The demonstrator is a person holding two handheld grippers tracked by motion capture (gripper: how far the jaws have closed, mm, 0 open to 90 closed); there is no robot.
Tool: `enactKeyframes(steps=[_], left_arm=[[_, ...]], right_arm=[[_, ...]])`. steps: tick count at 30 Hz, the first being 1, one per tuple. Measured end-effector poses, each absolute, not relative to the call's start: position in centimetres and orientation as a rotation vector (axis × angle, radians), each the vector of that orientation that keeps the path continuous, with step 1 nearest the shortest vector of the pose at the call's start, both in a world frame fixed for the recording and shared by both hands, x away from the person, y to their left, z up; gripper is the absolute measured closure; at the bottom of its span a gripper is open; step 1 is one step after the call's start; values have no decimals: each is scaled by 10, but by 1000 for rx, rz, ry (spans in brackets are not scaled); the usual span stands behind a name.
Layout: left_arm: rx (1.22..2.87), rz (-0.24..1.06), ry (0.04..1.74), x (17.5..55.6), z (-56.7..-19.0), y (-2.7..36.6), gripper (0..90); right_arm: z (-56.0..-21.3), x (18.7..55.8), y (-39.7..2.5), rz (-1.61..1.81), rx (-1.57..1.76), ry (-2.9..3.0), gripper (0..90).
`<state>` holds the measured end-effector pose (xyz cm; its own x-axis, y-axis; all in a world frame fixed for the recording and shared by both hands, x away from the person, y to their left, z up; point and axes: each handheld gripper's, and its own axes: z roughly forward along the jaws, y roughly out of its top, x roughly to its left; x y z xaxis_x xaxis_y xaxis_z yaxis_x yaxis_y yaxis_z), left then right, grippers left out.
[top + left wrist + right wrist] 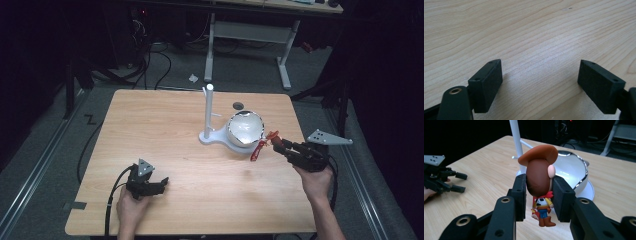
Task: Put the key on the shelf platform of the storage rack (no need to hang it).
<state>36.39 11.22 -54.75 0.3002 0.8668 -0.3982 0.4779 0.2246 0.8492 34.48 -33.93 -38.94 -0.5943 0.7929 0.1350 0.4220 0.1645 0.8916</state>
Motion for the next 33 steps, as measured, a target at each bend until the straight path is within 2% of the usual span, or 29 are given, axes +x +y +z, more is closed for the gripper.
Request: enactKeyframes(steps=[14,33], left_arm=[[1416,425,1338,364,-547,112,202],[1416,424,1338,364,-547,112,201]], right_arm=[[-359,368,-333,1387,1165,2037,670],[-347,404,-325,1385,1202,2010,669]])
